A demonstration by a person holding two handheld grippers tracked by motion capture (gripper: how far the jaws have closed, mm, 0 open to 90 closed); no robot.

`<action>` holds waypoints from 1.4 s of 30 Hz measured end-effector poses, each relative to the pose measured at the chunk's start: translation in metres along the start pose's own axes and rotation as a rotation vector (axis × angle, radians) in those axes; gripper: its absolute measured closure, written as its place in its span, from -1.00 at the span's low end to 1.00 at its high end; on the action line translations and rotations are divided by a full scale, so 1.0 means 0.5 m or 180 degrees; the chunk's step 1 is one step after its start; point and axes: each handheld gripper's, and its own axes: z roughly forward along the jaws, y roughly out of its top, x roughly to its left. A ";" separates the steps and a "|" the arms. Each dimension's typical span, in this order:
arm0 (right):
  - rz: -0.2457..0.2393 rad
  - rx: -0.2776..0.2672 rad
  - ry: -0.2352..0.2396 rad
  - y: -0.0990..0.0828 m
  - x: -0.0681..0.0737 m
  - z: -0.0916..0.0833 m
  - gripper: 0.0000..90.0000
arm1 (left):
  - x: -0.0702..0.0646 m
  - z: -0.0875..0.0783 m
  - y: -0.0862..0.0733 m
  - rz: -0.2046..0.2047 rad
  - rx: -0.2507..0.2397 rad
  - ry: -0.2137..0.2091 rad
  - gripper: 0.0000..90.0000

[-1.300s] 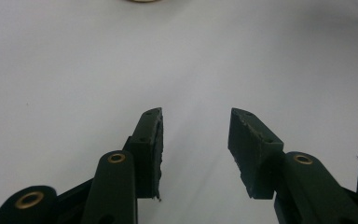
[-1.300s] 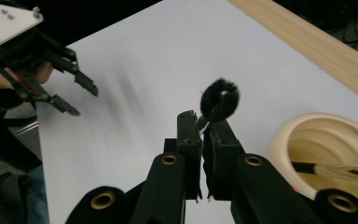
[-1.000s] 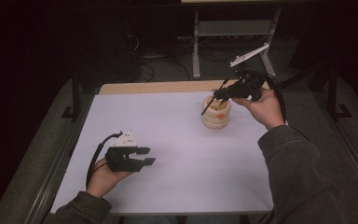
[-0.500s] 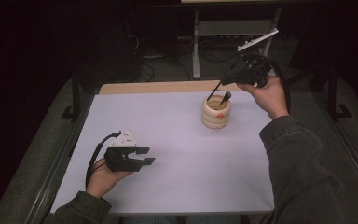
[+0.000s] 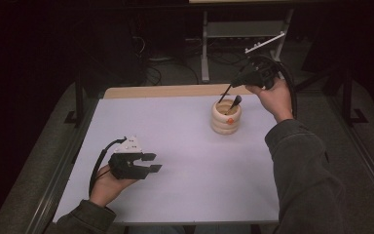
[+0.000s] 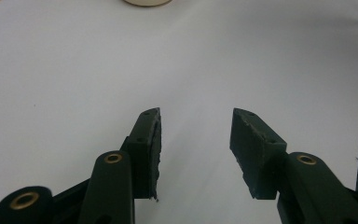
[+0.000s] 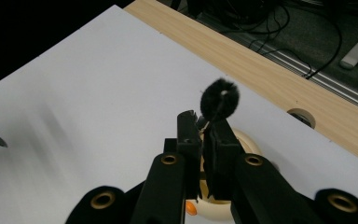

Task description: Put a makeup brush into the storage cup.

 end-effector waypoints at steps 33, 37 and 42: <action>0.0258 0.0123 -0.0183 -0.039 -0.040 0.069 0.88 | 0.005 0.000 -0.001 0.0022 0.0021 0.0022 0.17; 0.0314 0.0138 -0.0184 -0.049 -0.044 0.077 0.88 | 0.004 0.000 -0.002 0.0001 0.0024 0.0030 0.17; 0.0269 0.0153 -0.0204 -0.054 -0.043 0.087 0.88 | 0.004 0.000 -0.002 0.0001 0.0026 0.0029 0.16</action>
